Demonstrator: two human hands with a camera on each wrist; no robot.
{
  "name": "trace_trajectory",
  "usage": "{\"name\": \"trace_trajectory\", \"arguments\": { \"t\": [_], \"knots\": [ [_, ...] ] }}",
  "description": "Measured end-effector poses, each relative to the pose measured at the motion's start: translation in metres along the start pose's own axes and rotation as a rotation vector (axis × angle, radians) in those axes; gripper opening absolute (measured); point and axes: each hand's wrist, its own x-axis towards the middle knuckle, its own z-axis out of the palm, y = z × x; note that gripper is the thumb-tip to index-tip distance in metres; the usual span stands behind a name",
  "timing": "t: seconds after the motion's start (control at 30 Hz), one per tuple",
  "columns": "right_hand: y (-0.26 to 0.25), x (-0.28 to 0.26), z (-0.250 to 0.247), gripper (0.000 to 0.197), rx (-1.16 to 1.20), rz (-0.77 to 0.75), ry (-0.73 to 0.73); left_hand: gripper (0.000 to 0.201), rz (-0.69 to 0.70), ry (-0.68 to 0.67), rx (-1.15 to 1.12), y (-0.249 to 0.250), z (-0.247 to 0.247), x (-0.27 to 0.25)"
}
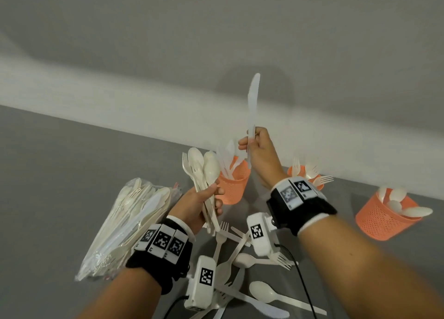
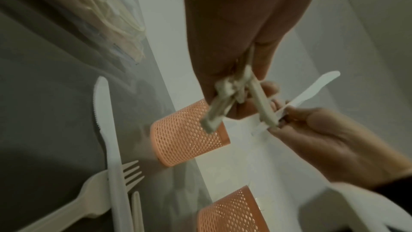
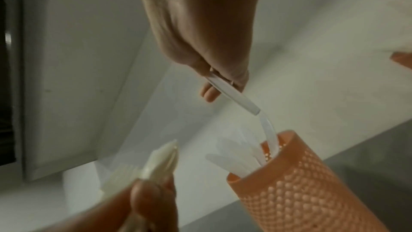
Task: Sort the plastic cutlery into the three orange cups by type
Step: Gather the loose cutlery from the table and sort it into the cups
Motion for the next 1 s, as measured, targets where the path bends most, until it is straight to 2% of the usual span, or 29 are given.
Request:
{"name": "trace_trajectory", "arguments": {
  "t": [0.2, 0.3, 0.37, 0.43, 0.53, 0.6, 0.67, 0.73, 0.8, 0.87, 0.93, 1.0],
  "knots": [
    [0.038, 0.008, 0.018, 0.027, -0.079, 0.149, -0.003, 0.010, 0.044, -0.008, 0.123, 0.002, 0.003, -0.003],
    [0.043, 0.004, 0.011, 0.033, -0.066, 0.057, 0.122, 0.006, 0.052, 0.032, 0.137, -0.003, 0.005, 0.000],
    [0.036, -0.002, 0.005, 0.030, -0.061, -0.039, 0.194, 0.005, 0.042, 0.061, 0.149, -0.008, 0.008, 0.004],
    [0.025, -0.016, 0.000, 0.019, -0.033, -0.072, 0.112, 0.005, 0.054, 0.084, 0.198, -0.013, 0.014, 0.006],
    [0.014, -0.050, -0.002, 0.007, -0.072, -0.046, -0.142, 0.011, 0.129, 0.079, 0.268, -0.016, 0.029, 0.004],
    [0.014, -0.069, -0.003, 0.022, -0.167, -0.034, -0.237, 0.011, 0.213, 0.064, 0.404, -0.017, 0.043, 0.001],
    [0.013, -0.078, -0.005, 0.028, -0.239, -0.072, -0.219, 0.015, 0.269, 0.029, 0.527, -0.023, 0.053, -0.002],
    [0.013, -0.082, -0.015, 0.027, -0.291, -0.090, -0.176, 0.025, 0.277, -0.004, 0.519, -0.030, 0.066, -0.009],
    [0.014, -0.080, -0.017, 0.025, -0.300, -0.038, -0.187, 0.045, 0.301, -0.020, 0.529, -0.032, 0.065, -0.009],
    [0.016, -0.082, -0.023, 0.022, -0.266, 0.042, -0.221, 0.055, 0.266, -0.069, 0.473, -0.032, 0.068, -0.008],
    [0.017, -0.086, -0.037, 0.018, -0.196, 0.115, -0.235, 0.049, 0.180, -0.081, 0.354, -0.034, 0.076, -0.009],
    [0.018, -0.089, -0.052, 0.019, -0.073, 0.195, -0.249, 0.027, 0.087, -0.091, 0.225, -0.035, 0.082, -0.011]
  ]
}}
